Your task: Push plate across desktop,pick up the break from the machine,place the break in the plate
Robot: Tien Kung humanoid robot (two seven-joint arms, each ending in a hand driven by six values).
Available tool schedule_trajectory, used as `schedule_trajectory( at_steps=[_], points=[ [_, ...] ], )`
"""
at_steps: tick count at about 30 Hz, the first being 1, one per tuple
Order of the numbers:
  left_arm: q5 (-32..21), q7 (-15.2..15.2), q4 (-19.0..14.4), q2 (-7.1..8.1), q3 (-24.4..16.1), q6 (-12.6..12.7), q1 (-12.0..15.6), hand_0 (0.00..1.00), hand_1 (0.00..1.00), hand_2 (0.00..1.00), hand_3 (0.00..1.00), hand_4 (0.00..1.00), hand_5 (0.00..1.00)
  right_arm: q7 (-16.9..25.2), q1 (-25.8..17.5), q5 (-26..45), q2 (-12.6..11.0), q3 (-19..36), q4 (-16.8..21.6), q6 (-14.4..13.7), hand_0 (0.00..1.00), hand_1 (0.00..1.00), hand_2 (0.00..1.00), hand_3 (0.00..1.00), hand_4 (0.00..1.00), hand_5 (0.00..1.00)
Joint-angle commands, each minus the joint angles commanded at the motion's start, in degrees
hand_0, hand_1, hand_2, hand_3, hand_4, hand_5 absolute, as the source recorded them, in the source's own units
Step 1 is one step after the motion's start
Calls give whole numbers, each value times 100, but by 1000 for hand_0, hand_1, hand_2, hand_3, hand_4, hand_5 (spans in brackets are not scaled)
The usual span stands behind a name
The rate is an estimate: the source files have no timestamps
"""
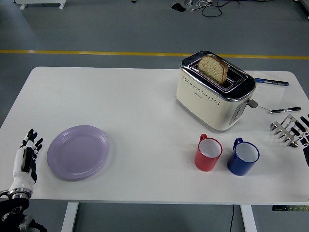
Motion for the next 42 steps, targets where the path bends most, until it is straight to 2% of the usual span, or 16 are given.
schedule_trajectory(
  at_steps=[29, 42],
  points=[
    [-363, -56, 105, -23, 395, -104, -59, 933, 929, 991, 993, 553, 998, 6, 19, -5, 17, -6, -5, 4, 696, 639, 659, 637, 462, 444],
    [-982, -42, -129, 30, 822, -225, -16, 926, 923, 990, 990, 547, 998, 7, 27, -6, 11, 1, -5, 3, 697, 638, 659, 636, 462, 444]
  ],
)
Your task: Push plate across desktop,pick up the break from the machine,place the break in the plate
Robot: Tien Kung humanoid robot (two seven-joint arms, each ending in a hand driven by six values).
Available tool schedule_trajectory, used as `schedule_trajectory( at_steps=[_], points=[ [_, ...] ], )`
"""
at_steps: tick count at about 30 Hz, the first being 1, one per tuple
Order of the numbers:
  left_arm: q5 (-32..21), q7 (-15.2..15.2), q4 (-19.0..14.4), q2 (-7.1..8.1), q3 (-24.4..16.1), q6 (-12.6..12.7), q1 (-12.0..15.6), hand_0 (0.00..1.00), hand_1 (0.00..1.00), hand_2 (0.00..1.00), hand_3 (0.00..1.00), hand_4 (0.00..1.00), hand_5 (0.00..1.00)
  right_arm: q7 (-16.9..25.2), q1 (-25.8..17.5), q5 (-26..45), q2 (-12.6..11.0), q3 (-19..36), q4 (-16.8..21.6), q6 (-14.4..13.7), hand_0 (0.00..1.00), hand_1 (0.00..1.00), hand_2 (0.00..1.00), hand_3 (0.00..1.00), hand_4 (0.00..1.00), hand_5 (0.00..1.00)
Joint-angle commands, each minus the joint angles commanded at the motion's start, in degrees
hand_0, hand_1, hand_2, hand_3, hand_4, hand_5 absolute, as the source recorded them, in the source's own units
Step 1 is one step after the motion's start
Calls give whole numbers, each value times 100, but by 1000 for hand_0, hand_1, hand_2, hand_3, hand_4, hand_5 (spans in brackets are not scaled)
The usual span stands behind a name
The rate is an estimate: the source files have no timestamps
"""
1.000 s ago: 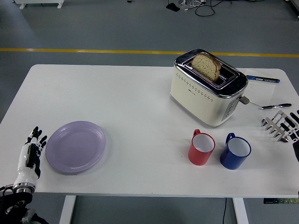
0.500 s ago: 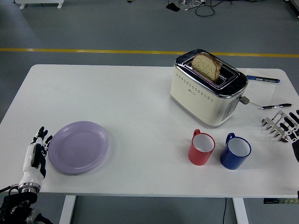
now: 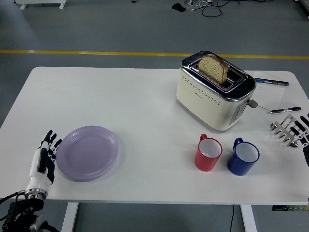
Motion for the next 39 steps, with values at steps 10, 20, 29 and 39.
schedule_trajectory(
  at_steps=[10, 20, 29, 39],
  points=[
    [-322, 38, -99, 50, 229, -137, 68, 908, 904, 978, 981, 542, 998, 3, -28, -1, -12, -28, -2, -1, 697, 638, 658, 637, 462, 444],
    [-600, 56, -180, 80, 463, -229, 36, 904, 905, 976, 969, 542, 998, 3, -42, -1, -8, -56, -7, -1, 697, 638, 656, 636, 462, 443],
    [-790, 114, -258, 112, 731, -330, 16, 895, 898, 970, 959, 540, 998, 4, -35, 0, -2, -49, -8, -1, 697, 638, 655, 636, 462, 443],
    [-1027, 174, -331, 170, 1056, -435, -12, 888, 892, 967, 951, 537, 998, 4, -3, -1, 5, -39, -10, -1, 697, 638, 655, 636, 462, 442]
  ],
)
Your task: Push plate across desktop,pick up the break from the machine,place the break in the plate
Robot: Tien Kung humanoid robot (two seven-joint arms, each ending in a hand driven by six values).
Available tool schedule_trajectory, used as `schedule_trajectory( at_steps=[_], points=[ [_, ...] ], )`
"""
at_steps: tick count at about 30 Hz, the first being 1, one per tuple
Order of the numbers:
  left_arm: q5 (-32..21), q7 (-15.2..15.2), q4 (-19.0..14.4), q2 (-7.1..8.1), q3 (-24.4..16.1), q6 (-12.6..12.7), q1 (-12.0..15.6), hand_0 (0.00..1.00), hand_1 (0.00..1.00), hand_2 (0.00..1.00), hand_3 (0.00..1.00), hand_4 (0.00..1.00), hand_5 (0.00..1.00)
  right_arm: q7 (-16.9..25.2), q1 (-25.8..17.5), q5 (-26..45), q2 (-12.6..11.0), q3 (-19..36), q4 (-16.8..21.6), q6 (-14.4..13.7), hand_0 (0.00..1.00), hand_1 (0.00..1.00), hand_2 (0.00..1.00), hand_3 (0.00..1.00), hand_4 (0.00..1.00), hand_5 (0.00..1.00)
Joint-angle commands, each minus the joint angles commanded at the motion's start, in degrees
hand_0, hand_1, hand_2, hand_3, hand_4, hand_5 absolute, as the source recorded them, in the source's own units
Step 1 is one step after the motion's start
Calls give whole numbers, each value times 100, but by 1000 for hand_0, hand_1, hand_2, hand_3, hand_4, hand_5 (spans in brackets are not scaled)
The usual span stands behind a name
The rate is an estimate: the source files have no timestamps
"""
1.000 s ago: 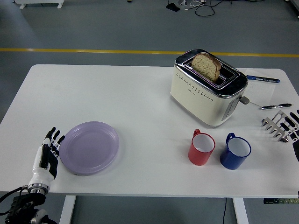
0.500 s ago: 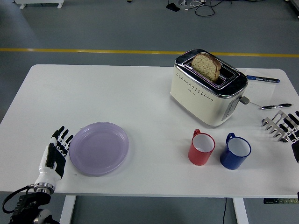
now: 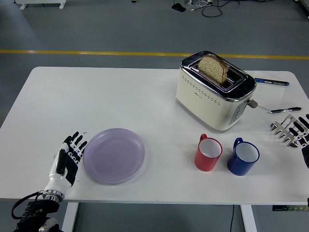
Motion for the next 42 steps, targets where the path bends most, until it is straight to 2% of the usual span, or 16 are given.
schedule_trajectory(
  at_steps=[14, 30, 42],
  points=[
    [-464, 80, -186, 54, 363, -139, -23, 883, 886, 962, 937, 533, 998, 2, 11, -1, 5, 13, -3, -1, 697, 638, 653, 636, 463, 443],
    [-816, 236, -183, 23, 652, -481, -138, 878, 878, 948, 928, 531, 998, 3, 26, -2, 10, 24, -6, -1, 697, 638, 653, 636, 462, 444],
    [-1000, 367, -49, -21, 802, -709, -234, 866, 869, 931, 916, 534, 998, 4, 28, -2, 17, 25, -9, -2, 696, 637, 651, 635, 462, 444]
  ],
)
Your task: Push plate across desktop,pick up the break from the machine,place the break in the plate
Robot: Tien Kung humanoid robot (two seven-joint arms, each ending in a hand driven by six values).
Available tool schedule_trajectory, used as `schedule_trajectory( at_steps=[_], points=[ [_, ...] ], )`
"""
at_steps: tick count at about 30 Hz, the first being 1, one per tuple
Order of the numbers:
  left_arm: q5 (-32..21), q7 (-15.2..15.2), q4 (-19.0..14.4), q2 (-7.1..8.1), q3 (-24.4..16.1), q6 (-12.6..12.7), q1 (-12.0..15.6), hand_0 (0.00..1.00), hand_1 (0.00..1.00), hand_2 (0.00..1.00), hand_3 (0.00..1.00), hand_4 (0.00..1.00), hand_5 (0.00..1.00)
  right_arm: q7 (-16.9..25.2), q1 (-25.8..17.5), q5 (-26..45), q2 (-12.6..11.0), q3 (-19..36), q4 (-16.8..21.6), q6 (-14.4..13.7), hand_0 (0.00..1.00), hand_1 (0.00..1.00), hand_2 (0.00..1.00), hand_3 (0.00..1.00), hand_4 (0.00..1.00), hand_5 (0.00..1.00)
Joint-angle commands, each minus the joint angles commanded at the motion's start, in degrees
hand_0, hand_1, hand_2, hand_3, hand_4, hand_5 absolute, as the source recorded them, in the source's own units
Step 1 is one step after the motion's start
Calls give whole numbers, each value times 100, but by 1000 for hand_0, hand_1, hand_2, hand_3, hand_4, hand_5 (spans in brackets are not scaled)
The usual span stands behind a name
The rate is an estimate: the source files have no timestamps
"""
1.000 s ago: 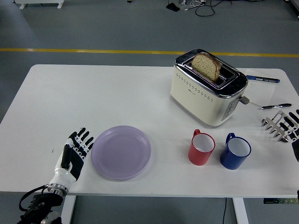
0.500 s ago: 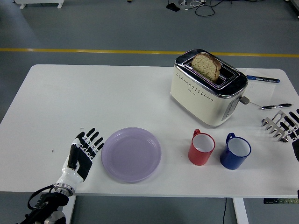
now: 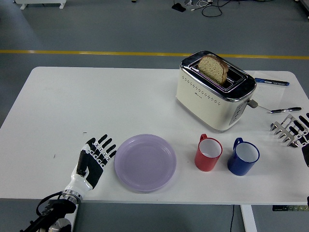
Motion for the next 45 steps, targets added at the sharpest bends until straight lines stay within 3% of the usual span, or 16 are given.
schedule_trajectory(
  at_steps=[18, 32, 36, 37, 40, 45],
  points=[
    [-116, 50, 127, -44, 284, -201, -173, 862, 855, 888, 859, 538, 998, 1, -1, 0, 6, -32, -6, -1, 696, 637, 648, 635, 462, 443],
    [-19, 99, 73, -40, 316, -269, -146, 853, 843, 858, 822, 538, 998, 1, -40, 1, 3, -58, -4, -4, 696, 636, 646, 635, 462, 443],
    [210, -79, -61, -35, 228, 32, -72, 853, 843, 858, 822, 538, 998, -1, -43, -3, 5, -72, 8, -3, 696, 636, 646, 635, 462, 443],
    [419, -194, -150, -29, 153, 236, -34, 806, 796, 806, 748, 546, 998, -1, -44, -10, 3, -74, 23, -8, 696, 636, 646, 636, 462, 443],
    [691, -475, -312, -14, 20, 743, 34, 806, 796, 806, 748, 546, 998, -1, -38, -48, -25, -88, 109, -27, 696, 636, 646, 636, 462, 443],
    [629, -713, -457, -13, -204, 1172, 140, 795, 789, 803, 744, 541, 998, 44, 109, -442, -190, -213, 340, -192, 696, 639, 647, 636, 463, 439]
  ],
)
